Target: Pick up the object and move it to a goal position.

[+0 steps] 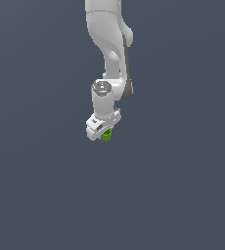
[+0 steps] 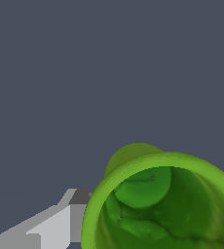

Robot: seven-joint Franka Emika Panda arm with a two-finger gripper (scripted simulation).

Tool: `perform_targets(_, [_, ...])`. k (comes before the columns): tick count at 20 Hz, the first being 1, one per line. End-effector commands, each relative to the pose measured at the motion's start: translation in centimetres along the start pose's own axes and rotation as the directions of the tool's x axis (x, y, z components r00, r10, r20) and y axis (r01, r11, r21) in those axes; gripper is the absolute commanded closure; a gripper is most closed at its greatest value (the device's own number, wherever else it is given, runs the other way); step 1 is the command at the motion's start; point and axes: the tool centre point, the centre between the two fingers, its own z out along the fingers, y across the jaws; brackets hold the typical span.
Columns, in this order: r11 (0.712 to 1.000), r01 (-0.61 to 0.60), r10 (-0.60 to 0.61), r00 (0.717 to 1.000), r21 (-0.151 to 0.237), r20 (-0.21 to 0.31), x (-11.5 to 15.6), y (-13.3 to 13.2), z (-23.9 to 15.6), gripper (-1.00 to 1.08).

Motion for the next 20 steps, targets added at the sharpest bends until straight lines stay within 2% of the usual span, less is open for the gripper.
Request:
perform_targets(1, [1.0, 0.001, -0.001, 1.0, 0.002, 0.002, 0.0, -0.1, 0.0, 1.08])
perform_targets(10, [1.0, 0.001, -0.001, 1.0, 0.002, 0.002, -0.8, 0.0, -2.8, 1.08])
perform_targets(20, [1.0, 0.002, -0.002, 1.0, 0.004, 0.002, -2.5, 0.5, -10.0, 1.08])
